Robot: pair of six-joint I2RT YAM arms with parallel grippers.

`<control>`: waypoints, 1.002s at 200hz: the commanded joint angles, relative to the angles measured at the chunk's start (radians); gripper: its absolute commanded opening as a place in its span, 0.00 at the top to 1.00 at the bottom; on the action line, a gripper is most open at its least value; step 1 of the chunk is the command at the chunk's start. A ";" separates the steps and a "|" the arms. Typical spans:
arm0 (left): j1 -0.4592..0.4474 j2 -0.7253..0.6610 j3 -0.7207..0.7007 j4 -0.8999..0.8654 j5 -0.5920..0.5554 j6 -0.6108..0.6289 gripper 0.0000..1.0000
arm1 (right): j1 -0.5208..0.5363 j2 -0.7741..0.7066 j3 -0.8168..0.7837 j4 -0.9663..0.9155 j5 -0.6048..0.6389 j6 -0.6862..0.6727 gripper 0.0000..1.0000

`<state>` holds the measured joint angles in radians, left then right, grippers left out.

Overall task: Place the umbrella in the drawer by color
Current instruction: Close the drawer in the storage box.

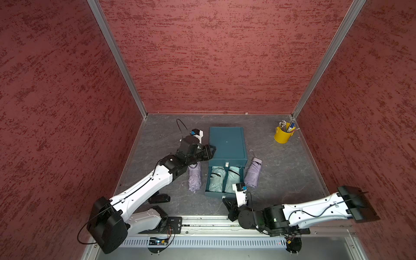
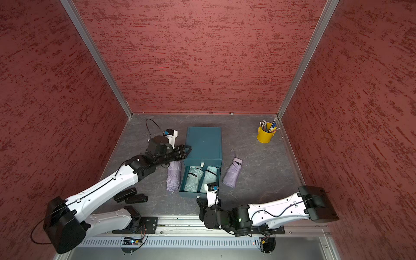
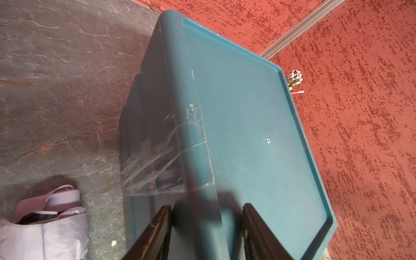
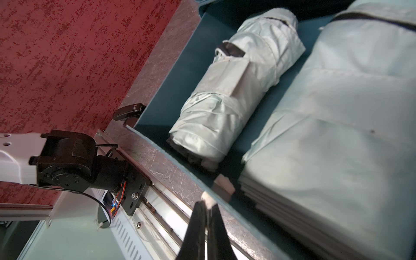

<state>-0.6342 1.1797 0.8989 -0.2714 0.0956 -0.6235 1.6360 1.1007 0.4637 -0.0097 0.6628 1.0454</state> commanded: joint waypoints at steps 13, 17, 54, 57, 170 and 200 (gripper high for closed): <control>-0.018 0.038 -0.048 -0.139 -0.011 0.035 0.52 | -0.030 0.037 -0.006 0.123 0.111 -0.045 1.00; -0.019 0.038 -0.049 -0.140 -0.011 0.038 0.53 | -0.031 0.041 -0.007 0.129 0.122 -0.046 1.00; -0.022 0.040 -0.044 -0.170 -0.017 0.060 0.54 | -0.070 0.047 -0.038 0.172 0.181 -0.040 0.94; -0.023 0.040 -0.044 -0.172 -0.017 0.063 0.54 | -0.075 0.047 -0.039 0.175 0.181 -0.042 0.91; -0.087 0.041 -0.038 -0.227 -0.076 0.085 0.55 | -0.302 0.145 -0.118 0.563 0.086 -0.229 0.42; -0.088 0.030 -0.045 -0.238 -0.084 0.092 0.55 | -0.359 0.203 -0.106 0.613 0.048 -0.241 0.42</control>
<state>-0.6968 1.1778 0.9119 -0.2909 -0.0257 -0.5697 1.3205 1.2732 0.3508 0.4812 0.7353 0.8509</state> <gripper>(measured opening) 0.455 0.580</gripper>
